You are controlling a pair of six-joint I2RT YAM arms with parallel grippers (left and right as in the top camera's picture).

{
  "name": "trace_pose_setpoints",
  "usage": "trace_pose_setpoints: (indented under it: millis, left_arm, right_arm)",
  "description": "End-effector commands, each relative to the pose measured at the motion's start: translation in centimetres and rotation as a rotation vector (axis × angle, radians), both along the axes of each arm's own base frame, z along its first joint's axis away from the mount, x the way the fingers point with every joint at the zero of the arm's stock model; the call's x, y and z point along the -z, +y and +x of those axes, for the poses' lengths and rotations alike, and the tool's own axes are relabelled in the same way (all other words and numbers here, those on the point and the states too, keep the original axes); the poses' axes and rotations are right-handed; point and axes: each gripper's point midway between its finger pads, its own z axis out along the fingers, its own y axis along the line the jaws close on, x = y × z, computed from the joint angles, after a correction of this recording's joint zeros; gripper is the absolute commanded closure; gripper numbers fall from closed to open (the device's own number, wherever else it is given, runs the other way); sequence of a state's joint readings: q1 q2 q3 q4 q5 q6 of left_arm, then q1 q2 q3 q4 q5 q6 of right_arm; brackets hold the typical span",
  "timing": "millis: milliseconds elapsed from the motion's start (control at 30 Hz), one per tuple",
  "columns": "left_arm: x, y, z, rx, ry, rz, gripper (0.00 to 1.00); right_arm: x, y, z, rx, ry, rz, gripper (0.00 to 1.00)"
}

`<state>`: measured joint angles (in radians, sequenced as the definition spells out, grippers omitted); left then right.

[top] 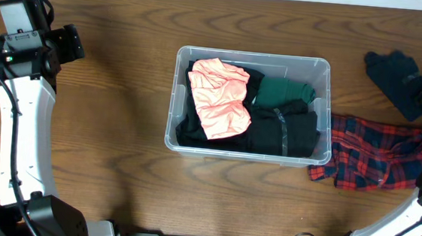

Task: Pack container
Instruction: 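Withdraw the right gripper to the black taped bundle, then grasp the black taped bundle with the right gripper and lift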

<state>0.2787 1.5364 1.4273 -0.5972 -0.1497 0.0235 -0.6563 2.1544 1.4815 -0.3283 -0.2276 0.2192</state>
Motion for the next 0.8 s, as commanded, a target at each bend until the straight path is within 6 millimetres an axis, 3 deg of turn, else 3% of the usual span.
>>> trace_pose_setpoints:
  millis: [0, 267, 400, 467, 533, 667, 767]
  left_arm:
    - [-0.1, 0.2, -0.1, -0.007, 0.001, 0.007, 0.02]
    - [-0.1, 0.2, -0.1, -0.007, 0.001, 0.007, 0.02]
    - [-0.1, 0.2, -0.1, -0.007, 0.000, 0.007, 0.02]
    - [-0.1, 0.2, -0.1, -0.007, 0.001, 0.007, 0.02]
    - [-0.1, 0.2, -0.1, -0.007, 0.001, 0.007, 0.02]
    - [-0.1, 0.2, -0.1, -0.007, 0.001, 0.007, 0.02]
    - [-0.1, 0.2, -0.1, -0.007, 0.001, 0.007, 0.02]
  right_arm:
    - [1.5, 0.4, 0.1, 0.048, 0.012, 0.048, 0.34]
    - [3.3, 0.5, -0.1, 0.074, 0.036, 0.077, 0.37]
    - [3.8, 0.8, -0.2, 0.070, 0.044, 0.090, 0.50]
    - [3.9, 0.9, -0.4, 0.070, 0.051, 0.096, 0.67]
    - [3.8, 1.0, -0.3, 0.065, 0.045, 0.104, 0.78]
    - [3.2, 1.4, 0.1, 0.048, 0.020, 0.120, 0.85]
    - [1.1, 1.2, 0.8, 0.013, -0.022, 0.091, 0.91]
